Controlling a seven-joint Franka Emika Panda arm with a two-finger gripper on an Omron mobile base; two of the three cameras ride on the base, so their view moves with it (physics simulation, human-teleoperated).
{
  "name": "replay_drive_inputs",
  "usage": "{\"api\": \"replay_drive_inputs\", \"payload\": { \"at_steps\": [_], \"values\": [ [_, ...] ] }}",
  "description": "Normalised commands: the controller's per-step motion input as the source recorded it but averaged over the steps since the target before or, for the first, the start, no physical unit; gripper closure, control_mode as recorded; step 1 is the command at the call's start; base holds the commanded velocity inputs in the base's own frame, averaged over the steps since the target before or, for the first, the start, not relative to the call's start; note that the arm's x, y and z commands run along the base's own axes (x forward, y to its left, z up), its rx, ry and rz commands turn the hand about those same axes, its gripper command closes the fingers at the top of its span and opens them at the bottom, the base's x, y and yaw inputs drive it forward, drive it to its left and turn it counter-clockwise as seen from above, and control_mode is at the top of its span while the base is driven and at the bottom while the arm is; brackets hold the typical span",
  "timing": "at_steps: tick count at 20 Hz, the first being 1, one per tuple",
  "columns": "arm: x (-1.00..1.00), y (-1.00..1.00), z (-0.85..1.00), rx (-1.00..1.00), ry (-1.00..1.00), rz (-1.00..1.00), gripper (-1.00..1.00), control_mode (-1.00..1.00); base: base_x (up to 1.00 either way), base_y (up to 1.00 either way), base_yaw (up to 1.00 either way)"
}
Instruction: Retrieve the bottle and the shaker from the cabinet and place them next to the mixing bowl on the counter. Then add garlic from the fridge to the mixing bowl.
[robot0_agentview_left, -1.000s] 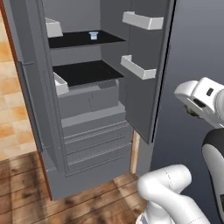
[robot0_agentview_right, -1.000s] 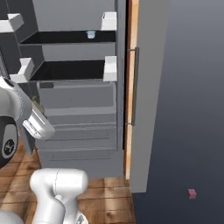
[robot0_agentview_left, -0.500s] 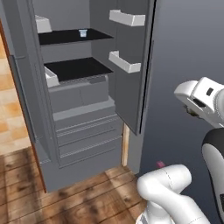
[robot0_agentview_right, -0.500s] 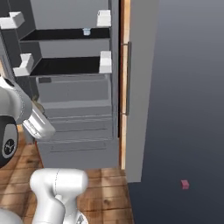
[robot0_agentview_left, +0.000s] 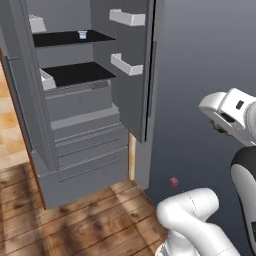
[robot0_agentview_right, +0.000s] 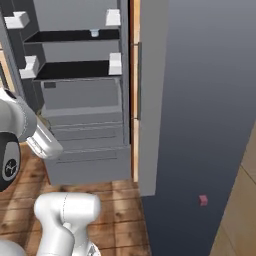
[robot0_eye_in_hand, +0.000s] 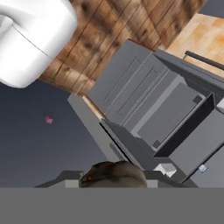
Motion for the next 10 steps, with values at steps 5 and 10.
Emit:
{"api": "replay_drive_inputs", "payload": {
  "at_steps": [5, 10],
  "values": [
    [0.00, 0.00, 0.00, 0.00, 0.00, 0.00, 1.00, 1.00, -0.59, 0.03, -0.06],
    [0.00, 0.00, 0.00, 0.00, 0.00, 0.00, 1.00, 1.00, -0.61, 0.04, -0.06]
  ]
}}
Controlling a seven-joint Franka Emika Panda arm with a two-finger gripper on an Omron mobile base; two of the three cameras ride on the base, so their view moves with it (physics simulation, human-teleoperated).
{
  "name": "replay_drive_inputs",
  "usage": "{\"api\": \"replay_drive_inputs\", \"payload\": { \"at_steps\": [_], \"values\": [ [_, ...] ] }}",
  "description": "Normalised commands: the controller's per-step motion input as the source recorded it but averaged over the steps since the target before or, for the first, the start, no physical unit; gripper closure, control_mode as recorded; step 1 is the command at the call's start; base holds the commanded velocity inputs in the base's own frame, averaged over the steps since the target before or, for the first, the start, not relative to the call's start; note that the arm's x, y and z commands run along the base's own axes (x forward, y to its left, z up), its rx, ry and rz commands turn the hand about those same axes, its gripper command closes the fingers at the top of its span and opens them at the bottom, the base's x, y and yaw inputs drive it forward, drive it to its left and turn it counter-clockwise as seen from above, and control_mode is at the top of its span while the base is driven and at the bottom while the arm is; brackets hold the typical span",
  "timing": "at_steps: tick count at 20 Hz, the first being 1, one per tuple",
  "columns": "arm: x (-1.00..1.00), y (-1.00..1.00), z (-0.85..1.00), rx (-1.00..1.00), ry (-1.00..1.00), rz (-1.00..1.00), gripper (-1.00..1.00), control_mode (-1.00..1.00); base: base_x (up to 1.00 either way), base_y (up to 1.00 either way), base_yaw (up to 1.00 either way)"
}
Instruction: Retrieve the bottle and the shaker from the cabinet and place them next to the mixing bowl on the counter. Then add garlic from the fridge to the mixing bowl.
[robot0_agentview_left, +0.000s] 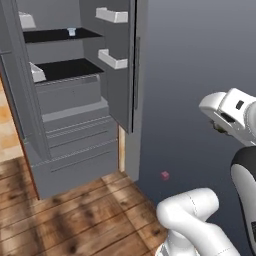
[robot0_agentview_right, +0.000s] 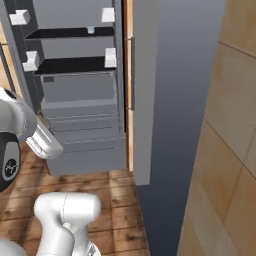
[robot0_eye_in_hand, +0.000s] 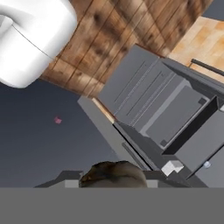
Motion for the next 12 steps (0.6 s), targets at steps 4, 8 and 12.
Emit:
{"api": "replay_drive_inputs", "payload": {
  "at_steps": [4, 8, 12],
  "values": [
    [0.00, 0.00, 0.00, 0.00, 0.00, 0.00, 1.00, 1.00, -0.60, 0.04, -0.04],
    [0.00, 0.00, 0.00, 0.00, 0.00, 0.00, 1.00, 1.00, -0.56, 0.05, -0.04],
    [0.00, 0.00, 0.00, 0.00, 0.00, 0.00, 1.00, 1.00, -0.59, 0.06, -0.03]
  ]
}}
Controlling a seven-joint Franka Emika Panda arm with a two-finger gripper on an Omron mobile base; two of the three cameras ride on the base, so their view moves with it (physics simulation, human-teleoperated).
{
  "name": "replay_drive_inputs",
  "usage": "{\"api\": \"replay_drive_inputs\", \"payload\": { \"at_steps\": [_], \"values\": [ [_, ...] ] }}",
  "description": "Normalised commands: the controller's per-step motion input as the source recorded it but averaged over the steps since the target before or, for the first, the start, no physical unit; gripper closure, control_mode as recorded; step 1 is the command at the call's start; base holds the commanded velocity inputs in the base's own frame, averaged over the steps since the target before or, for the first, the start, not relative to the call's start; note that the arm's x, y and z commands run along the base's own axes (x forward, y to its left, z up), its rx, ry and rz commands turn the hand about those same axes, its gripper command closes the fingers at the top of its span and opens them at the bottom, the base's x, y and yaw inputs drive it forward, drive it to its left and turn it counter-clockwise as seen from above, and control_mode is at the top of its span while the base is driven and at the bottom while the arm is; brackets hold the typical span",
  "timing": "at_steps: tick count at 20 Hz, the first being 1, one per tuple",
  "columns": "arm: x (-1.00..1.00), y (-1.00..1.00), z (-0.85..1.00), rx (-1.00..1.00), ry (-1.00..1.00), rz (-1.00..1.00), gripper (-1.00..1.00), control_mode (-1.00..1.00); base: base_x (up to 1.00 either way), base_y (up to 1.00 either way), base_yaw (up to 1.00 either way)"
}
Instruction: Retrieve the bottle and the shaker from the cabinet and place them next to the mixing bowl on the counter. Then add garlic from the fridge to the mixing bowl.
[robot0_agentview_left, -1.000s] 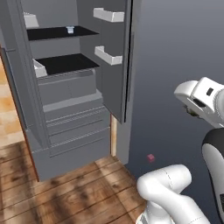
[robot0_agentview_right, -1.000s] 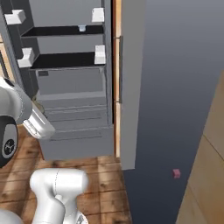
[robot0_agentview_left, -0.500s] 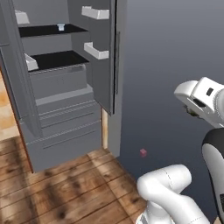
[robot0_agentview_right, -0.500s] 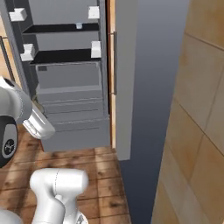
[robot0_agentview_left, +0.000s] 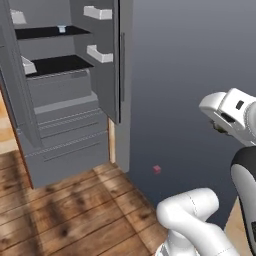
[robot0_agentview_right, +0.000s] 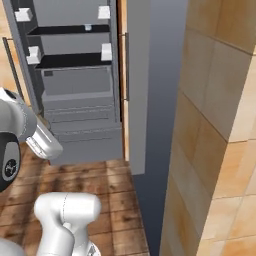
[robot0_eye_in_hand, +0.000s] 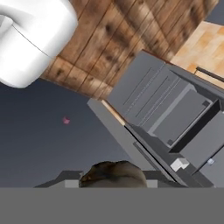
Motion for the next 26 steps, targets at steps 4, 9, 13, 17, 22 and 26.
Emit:
{"api": "replay_drive_inputs", "payload": {
  "at_steps": [4, 9, 13, 17, 22, 26],
  "values": [
    [0.00, 0.00, 0.00, 0.00, 0.00, 0.00, 1.00, 1.00, -0.56, 0.10, -0.03],
    [0.00, 0.00, 0.00, 0.00, 0.00, 0.00, 1.00, 1.00, -0.55, 0.16, -0.02],
    [0.00, 0.00, 0.00, 0.00, 0.00, 0.00, 1.00, 1.00, -0.58, 0.16, -0.01],
    [0.00, 0.00, 0.00, 0.00, 0.00, 0.00, 1.00, 1.00, -0.60, 0.12, -0.01],
    [0.00, 0.00, 0.00, 0.00, 0.00, 0.00, 1.00, 1.00, -0.60, 0.03, -0.01],
    [0.00, 0.00, 0.00, 0.00, 0.00, 0.00, 1.00, 1.00, -0.68, 0.00, -0.01]
  ]
}}
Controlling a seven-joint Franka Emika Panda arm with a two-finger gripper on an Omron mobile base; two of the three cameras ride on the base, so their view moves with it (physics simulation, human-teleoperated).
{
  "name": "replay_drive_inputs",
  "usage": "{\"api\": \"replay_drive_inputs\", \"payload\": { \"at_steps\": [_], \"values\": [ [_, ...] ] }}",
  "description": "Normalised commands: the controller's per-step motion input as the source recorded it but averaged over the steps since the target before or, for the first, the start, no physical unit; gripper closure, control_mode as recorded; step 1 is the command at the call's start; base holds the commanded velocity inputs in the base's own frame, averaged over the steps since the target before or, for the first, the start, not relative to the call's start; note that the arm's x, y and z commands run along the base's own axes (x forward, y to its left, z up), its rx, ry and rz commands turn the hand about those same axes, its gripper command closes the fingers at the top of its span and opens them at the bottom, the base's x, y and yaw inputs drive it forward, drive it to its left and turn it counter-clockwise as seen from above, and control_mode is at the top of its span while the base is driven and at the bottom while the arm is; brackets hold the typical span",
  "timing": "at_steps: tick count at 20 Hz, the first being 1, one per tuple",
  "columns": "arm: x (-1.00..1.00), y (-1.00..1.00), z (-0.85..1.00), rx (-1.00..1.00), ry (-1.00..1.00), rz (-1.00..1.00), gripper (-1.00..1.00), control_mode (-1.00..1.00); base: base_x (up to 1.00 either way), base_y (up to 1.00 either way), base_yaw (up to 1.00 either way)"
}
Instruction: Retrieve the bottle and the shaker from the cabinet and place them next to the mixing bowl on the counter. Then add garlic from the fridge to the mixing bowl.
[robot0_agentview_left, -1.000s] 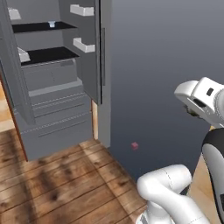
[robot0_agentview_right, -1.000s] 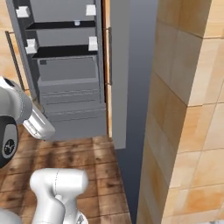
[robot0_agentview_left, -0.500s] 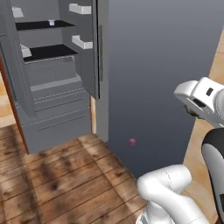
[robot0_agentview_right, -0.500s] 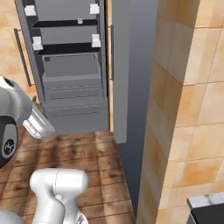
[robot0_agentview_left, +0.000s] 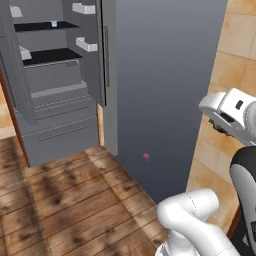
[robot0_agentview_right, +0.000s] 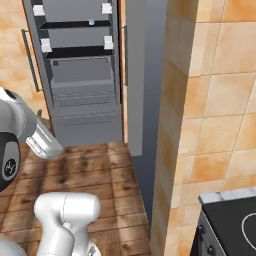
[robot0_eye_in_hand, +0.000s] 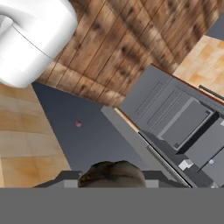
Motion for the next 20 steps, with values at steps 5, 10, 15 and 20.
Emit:
{"api": "replay_drive_inputs", "payload": {
  "at_steps": [5, 10, 15, 20],
  "values": [
    [0.00, 0.00, 0.00, 0.00, 0.00, 0.00, 1.00, 1.00, -0.70, 0.00, -0.01],
    [0.00, 0.00, 0.00, 0.00, 0.00, 0.00, 1.00, 1.00, -0.70, 0.00, 0.00],
    [0.00, 0.00, 0.00, 0.00, 0.00, 0.00, 1.00, 1.00, -0.67, 0.02, 0.00],
    [0.00, 0.00, 0.00, 0.00, 0.00, 0.00, 1.00, 1.00, -0.62, 0.06, 0.00]
  ]
}}
